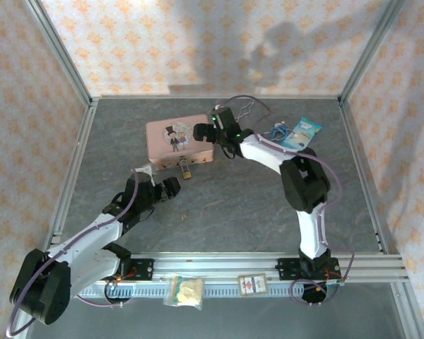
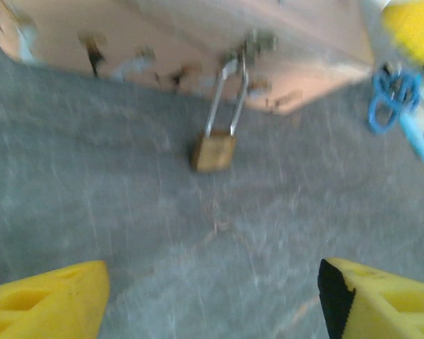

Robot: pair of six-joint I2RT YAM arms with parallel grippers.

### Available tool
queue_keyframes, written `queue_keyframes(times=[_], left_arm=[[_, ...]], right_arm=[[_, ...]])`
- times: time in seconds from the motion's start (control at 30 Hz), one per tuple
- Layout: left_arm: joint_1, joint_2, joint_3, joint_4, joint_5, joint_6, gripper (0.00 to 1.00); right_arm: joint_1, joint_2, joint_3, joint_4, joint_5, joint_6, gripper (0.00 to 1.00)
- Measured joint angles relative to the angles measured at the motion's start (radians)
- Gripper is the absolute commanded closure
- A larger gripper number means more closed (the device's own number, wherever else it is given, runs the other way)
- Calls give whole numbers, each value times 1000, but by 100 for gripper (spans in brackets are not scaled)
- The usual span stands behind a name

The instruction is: Unlock the padlock with the key

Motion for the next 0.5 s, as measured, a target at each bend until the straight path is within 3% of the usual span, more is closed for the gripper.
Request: queue_keyframes(times=[0.27, 0.5], left_arm=[[-179, 153, 42, -161, 2, 6, 45], [-293, 293, 123, -232, -51, 14, 52]], right_arm=[[-3, -340, -317, -1, 56, 5, 0], [-7, -407, -482, -39, 82, 31, 0]])
